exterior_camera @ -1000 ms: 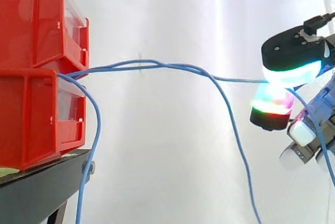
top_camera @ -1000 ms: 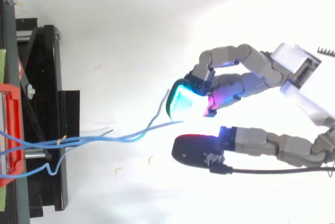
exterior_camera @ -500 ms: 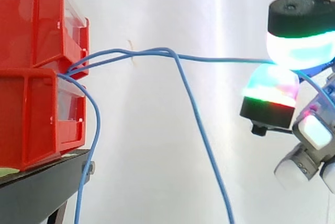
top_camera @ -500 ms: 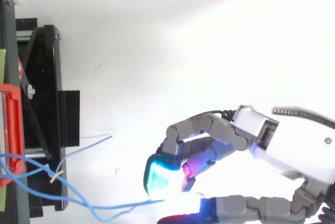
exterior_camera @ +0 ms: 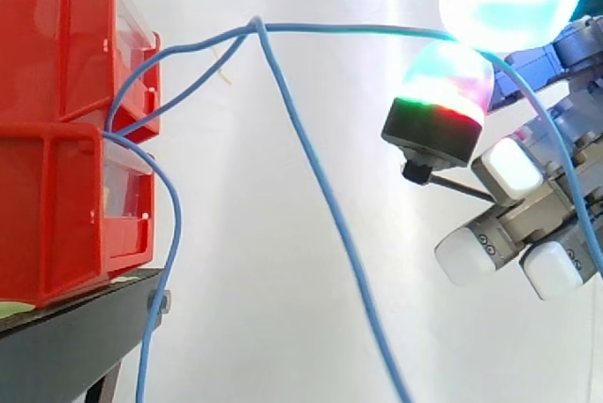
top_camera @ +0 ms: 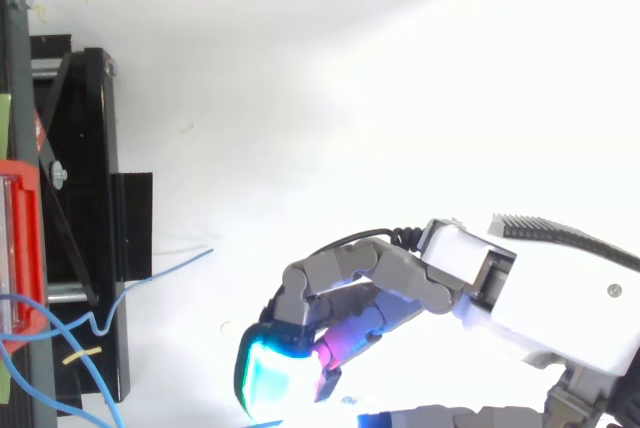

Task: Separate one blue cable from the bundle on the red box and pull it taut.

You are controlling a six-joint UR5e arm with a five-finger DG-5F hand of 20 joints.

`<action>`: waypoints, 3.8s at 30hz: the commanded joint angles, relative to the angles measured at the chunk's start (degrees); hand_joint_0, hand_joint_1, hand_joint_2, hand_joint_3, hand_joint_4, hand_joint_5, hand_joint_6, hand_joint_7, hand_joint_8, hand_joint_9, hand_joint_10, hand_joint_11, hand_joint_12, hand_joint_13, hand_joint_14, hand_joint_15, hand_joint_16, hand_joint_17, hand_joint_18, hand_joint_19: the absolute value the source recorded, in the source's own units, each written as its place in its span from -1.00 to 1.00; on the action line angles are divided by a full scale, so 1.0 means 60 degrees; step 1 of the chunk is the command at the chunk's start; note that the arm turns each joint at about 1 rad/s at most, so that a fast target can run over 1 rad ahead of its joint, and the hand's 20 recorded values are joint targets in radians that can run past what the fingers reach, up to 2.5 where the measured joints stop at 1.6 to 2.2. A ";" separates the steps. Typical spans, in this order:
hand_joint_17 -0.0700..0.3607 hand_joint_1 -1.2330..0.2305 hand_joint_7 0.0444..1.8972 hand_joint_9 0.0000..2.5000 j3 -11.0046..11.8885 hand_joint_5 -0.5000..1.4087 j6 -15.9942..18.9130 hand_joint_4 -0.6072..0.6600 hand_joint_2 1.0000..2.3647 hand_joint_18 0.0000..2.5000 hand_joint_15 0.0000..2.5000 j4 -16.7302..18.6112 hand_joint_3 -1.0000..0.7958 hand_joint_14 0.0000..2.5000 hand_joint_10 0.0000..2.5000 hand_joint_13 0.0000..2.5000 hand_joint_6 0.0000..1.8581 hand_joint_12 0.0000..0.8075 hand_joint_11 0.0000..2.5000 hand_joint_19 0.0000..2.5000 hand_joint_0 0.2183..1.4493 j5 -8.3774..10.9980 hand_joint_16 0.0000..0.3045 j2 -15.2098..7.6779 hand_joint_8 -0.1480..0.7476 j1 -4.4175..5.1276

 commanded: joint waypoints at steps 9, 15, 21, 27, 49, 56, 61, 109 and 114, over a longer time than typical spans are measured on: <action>-0.08 -0.36 0.21 -0.16 0.0003 -0.57 -0.0002 0.07 -0.92 -0.35 -0.78 0.0010 0.03 -0.99 -0.99 -0.39 -0.05 0.10 -0.60 -0.79 -0.49 -0.0012 -0.63 0.0000 0.17 -0.0002; -0.08 -0.37 0.21 -0.15 0.0003 -0.57 -0.0002 0.06 -0.89 -0.35 -0.78 0.0010 0.02 -0.99 -0.99 -0.39 -0.05 0.10 -0.60 -0.79 -0.50 -0.0012 -0.62 0.0000 0.17 -0.0002; -0.08 -0.36 0.21 -0.15 0.0003 -0.57 -0.0002 0.06 -0.88 -0.35 -0.78 0.0010 0.03 -0.99 -0.99 -0.39 -0.05 0.11 -0.59 -0.79 -0.50 -0.0012 -0.62 0.0000 0.17 0.0012; -0.08 -0.37 0.20 -0.15 -0.0011 -0.56 -0.0002 0.06 -0.88 -0.35 -0.78 0.0010 0.03 -0.99 -0.99 -0.39 -0.04 0.10 -0.60 -0.79 -0.50 -0.0012 -0.62 0.0000 0.17 -0.0002; -0.08 -0.35 0.20 -0.15 -0.0011 -0.56 -0.0002 0.03 -0.65 -0.39 -0.75 0.0010 0.00 -0.99 -0.99 -0.39 -0.04 0.09 -0.60 -0.80 -0.55 -0.0012 -0.62 0.0000 0.17 -0.0002; -0.09 -0.35 0.19 -0.15 -0.0011 -0.56 -0.0002 0.03 -0.65 -0.40 -0.74 0.0010 -0.01 -0.99 -0.99 -0.38 -0.04 0.08 -0.61 -0.80 -0.55 -0.0012 -0.63 0.0000 0.17 -0.0002; -0.10 -0.35 0.19 -0.16 -0.0011 -0.56 -0.0002 0.03 -0.65 -0.40 -0.74 0.0010 -0.01 -0.99 -0.99 -0.39 -0.04 0.08 -0.60 -0.80 -0.55 -0.0012 -0.64 0.0000 0.16 -0.0002; -0.12 -0.37 0.21 -0.16 -0.0011 -0.56 -0.0002 0.03 -0.71 -0.41 -0.73 0.0010 0.02 -0.99 -0.99 -0.37 -0.04 0.07 -0.60 -0.78 -0.53 -0.0012 -0.65 0.0000 0.16 -0.0002; -0.12 -0.37 0.21 -0.16 -0.0011 -0.56 -0.0002 0.03 -0.70 -0.41 -0.72 0.0010 0.02 -0.99 -0.99 -0.37 -0.04 0.07 -0.60 -0.78 -0.54 -0.0012 -0.65 0.0000 0.16 -0.0002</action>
